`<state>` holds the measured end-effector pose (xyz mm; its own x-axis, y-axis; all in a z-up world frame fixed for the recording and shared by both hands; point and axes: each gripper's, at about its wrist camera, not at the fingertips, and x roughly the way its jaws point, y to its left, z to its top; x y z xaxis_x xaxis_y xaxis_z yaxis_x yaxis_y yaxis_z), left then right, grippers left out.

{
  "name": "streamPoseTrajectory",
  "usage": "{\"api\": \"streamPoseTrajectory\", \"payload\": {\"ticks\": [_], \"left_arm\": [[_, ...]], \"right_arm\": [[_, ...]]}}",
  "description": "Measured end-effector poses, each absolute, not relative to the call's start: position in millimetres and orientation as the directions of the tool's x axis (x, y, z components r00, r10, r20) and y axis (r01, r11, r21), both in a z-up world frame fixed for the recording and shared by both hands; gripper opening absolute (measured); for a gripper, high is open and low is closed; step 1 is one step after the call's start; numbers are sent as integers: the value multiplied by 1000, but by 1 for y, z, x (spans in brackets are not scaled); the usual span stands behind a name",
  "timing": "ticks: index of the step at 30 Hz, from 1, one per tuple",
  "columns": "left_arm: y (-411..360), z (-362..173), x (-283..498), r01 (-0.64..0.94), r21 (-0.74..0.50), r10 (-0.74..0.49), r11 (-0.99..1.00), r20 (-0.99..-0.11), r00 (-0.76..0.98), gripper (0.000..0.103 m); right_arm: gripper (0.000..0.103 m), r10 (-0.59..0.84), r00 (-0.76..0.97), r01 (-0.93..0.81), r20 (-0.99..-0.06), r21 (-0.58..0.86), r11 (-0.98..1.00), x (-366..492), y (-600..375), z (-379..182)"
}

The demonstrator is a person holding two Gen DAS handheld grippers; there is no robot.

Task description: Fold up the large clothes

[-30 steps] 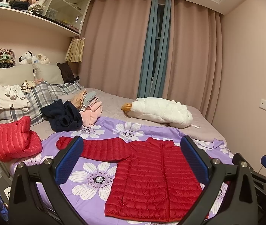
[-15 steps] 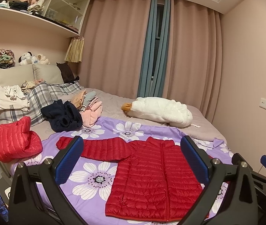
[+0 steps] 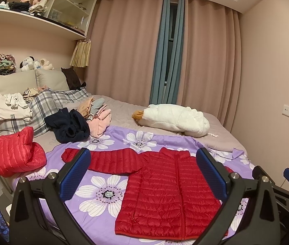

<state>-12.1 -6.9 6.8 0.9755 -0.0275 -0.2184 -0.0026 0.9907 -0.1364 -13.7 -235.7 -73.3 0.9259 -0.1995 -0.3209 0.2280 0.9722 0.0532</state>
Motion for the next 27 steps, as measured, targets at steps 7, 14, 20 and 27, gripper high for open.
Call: {"api": "streamPoseTrajectory", "payload": {"ticks": [7, 14, 20, 27], "left_arm": [[-6, 5, -12, 0, -138, -31, 990, -222, 974, 103], [-6, 4, -12, 1, -138, -32, 990, -225, 974, 103], [-5, 2, -11, 1, -138, -33, 990, -230, 973, 103], [-6, -2, -8, 1, -138, -34, 990, -239, 970, 103]], "right_arm": [[102, -201, 925, 229, -323, 50, 972, -13, -235, -74], [102, -202, 924, 229, -325, 48, 972, -12, -234, -75], [102, -199, 924, 226, -327, 47, 973, -12, -233, -75], [102, -199, 920, 228, -338, 48, 973, -9, -233, -78]]}}
